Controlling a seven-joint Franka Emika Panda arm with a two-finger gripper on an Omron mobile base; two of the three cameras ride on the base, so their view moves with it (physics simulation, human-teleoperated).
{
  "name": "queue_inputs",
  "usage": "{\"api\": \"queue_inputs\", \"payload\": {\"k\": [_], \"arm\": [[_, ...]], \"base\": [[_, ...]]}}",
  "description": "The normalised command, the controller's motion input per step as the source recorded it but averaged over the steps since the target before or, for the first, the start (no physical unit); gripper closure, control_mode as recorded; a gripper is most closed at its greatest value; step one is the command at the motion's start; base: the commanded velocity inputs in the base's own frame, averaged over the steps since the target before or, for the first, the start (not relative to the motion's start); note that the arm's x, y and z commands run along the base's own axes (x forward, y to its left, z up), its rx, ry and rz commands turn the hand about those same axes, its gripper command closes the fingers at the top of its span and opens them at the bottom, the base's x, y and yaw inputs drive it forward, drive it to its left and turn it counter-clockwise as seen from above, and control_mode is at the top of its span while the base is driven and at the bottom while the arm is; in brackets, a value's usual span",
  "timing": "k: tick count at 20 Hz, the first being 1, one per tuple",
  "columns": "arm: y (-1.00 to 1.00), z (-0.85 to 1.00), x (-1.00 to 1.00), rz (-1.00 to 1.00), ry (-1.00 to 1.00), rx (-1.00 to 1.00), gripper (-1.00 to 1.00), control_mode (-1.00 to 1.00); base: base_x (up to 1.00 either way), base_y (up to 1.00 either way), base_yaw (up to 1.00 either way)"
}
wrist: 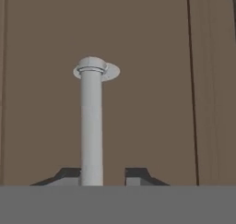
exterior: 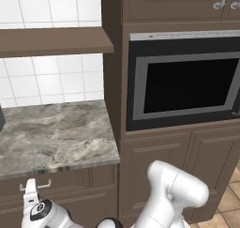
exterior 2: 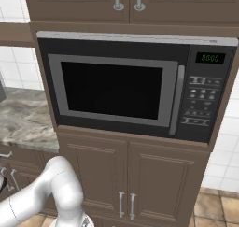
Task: Take the pizza cutter from the drawer on the left and place it on the dining counter for cutting.
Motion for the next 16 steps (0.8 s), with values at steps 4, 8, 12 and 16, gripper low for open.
{"api": "queue_inputs", "payload": {"k": [4, 8, 12, 16], "arm": [[0.0, -0.05, 0.0, 0.02, -0.16, 0.0, 1.0, -1.0], [0.0, 0.0, -0.06, 0.0, -0.12, 0.0, 1.0, -1.0], [0.04, 0.0, -0.58, 0.0, -0.06, 0.0, 1.0, -1.0], [0.09, 0.0, -0.87, 0.0, -0.05, 0.0, 1.0, -1.0]], "base": [[0.0, 0.0, 0.0], [0.0, 0.0, 0.0], [0.0, 0.0, 0.0], [0.0, 0.0, 0.0]]}}
